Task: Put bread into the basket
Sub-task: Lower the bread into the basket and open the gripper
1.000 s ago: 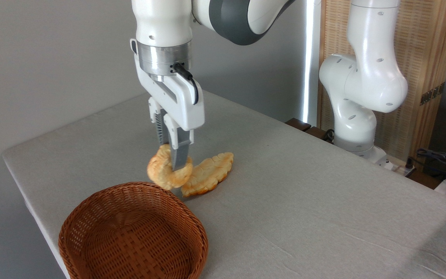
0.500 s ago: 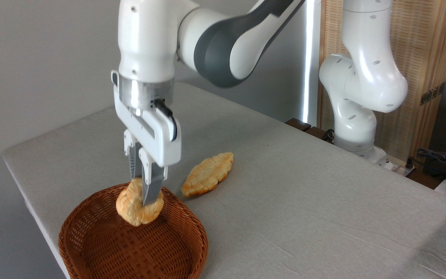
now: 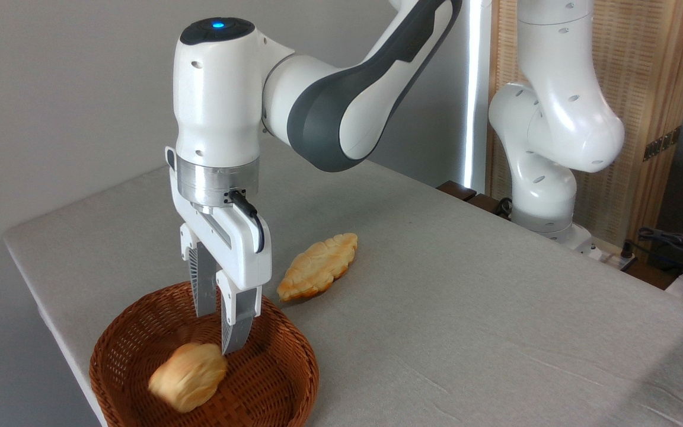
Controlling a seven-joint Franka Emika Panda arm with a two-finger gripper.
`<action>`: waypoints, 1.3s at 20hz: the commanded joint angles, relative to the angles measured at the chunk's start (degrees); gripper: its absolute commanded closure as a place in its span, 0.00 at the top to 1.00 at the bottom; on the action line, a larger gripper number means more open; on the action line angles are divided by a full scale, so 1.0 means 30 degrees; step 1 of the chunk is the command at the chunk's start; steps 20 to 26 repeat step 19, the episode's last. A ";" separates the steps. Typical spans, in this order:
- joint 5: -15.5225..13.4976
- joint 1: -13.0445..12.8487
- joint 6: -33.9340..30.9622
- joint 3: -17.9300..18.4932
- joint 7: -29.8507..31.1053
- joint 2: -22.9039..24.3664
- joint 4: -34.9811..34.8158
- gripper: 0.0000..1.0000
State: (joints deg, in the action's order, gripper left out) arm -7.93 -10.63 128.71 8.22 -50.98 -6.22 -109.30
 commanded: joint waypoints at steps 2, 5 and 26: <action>-0.0168 -0.0031 0.0077 0.0102 0.0206 -0.0064 0.0223 1.00; -0.0197 -0.0060 0.0047 0.0073 0.0264 0.0169 0.0252 1.00; 0.0594 -0.0089 -0.6193 -0.0074 0.3721 0.1635 0.2830 1.00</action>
